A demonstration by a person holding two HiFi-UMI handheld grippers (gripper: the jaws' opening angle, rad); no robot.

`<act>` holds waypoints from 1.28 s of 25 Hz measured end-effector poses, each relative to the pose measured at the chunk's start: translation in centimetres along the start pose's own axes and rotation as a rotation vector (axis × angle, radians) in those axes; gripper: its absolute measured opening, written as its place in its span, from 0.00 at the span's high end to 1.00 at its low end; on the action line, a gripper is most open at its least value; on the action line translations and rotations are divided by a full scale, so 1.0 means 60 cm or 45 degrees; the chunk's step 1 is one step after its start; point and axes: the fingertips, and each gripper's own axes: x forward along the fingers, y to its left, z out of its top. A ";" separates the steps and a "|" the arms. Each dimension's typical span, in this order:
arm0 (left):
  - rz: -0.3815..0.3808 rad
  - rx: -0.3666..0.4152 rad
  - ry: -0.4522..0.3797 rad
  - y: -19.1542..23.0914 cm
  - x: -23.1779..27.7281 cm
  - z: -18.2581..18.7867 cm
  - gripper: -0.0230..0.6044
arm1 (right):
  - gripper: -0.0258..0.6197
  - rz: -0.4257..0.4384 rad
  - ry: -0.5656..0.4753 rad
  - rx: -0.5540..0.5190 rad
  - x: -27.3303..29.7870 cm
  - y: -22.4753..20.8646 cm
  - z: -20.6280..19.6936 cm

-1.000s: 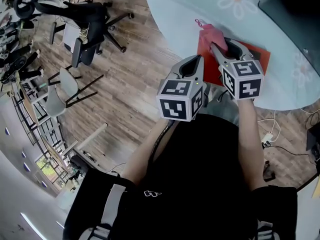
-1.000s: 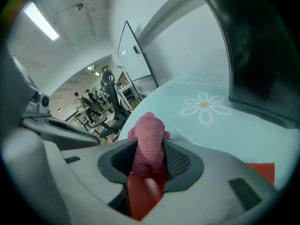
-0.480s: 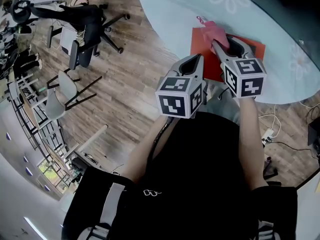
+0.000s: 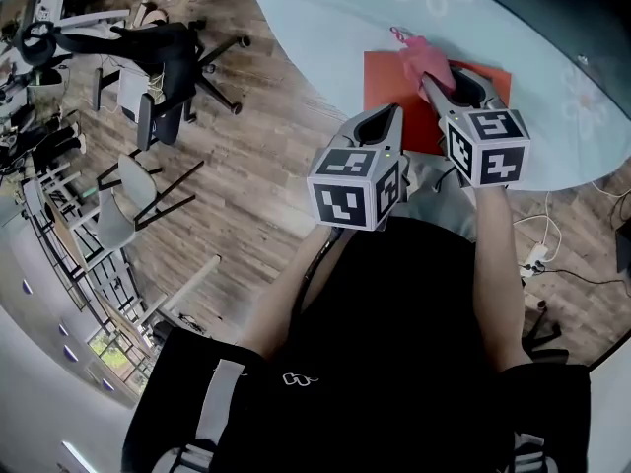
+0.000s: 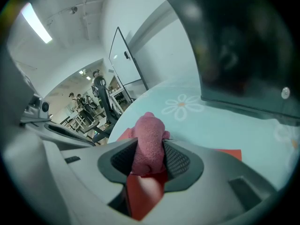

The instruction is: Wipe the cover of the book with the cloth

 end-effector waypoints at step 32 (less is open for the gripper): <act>-0.049 -0.001 -0.004 -0.047 0.007 -0.023 0.95 | 0.71 -0.173 -0.036 0.046 -0.081 -0.092 -0.027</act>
